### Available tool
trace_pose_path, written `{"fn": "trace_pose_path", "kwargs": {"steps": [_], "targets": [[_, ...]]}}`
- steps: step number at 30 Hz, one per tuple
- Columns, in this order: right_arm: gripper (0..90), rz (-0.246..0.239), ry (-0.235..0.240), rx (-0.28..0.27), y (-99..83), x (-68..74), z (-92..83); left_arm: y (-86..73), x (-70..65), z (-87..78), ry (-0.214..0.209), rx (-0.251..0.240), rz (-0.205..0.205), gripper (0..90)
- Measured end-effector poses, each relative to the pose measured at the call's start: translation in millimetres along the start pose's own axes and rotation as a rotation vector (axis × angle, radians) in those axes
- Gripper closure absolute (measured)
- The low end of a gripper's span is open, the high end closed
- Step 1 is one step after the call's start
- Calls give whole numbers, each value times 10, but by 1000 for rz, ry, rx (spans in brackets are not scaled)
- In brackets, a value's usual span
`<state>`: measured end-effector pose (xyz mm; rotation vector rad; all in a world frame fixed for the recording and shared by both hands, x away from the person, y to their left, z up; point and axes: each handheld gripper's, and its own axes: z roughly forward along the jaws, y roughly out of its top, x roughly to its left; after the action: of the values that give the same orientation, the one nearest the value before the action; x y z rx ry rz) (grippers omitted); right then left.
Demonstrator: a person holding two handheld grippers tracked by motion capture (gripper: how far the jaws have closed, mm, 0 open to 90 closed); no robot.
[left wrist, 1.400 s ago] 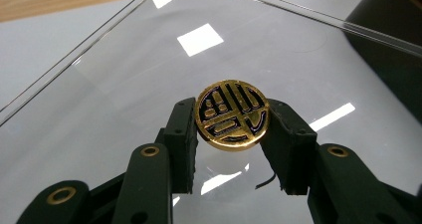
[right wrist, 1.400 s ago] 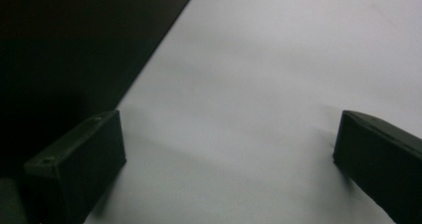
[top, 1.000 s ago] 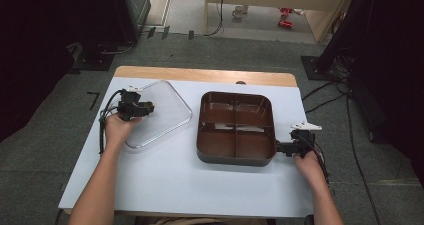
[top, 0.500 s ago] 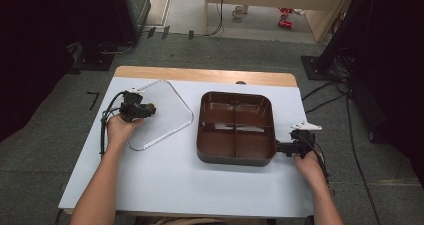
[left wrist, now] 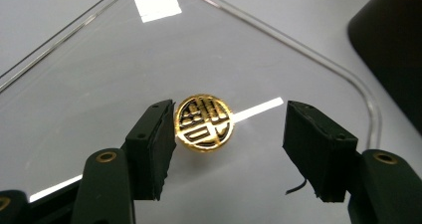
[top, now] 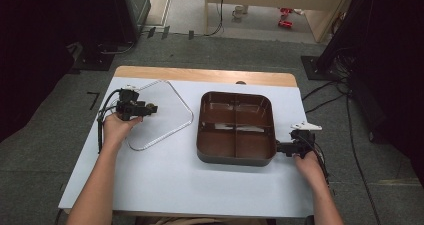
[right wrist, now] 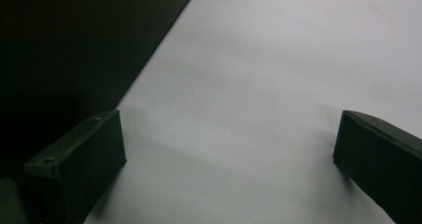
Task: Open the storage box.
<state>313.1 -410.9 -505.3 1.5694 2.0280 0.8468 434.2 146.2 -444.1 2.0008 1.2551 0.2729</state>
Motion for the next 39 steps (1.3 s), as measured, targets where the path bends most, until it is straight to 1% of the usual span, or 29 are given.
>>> {"fn": "trace_pose_path", "kwargs": {"steps": [3,6,8,9,11,16,18,20,23,26,30,36,39], "targets": [[0,0,0,0,0,0,0,22,-51,-78,-15,-14,-3,348],[0,0,0,0,0,0,0,38,-155,-177,-25,-27,7,321],[0,0,0,0,0,0,0,33,-220,-218,-25,-24,28,298],[0,0,0,0,0,0,0,25,-256,-241,-29,-22,46,287],[0,0,0,0,0,1,-1,8,-317,-284,-40,-23,68,274],[0,0,0,0,0,1,-1,-29,-441,-363,-68,-58,85,255],[0,-1,0,0,0,0,0,-61,-501,-368,-72,-65,109,253],[0,0,0,0,0,-1,0,-104,-566,-361,-66,-69,135,229],[0,1,1,1,1,0,0,-168,-657,-357,-69,-62,172,226],[0,0,1,0,1,-1,0,-232,-737,-360,-78,-62,193,222],[0,0,1,1,1,-1,0,-338,-837,-352,-99,-58,213,222],[0,0,1,1,1,-1,1,-521,-995,-311,-137,-23,281,223],[0,-1,1,2,2,-1,0,-596,-1069,-278,-153,-16,305,224]]}}
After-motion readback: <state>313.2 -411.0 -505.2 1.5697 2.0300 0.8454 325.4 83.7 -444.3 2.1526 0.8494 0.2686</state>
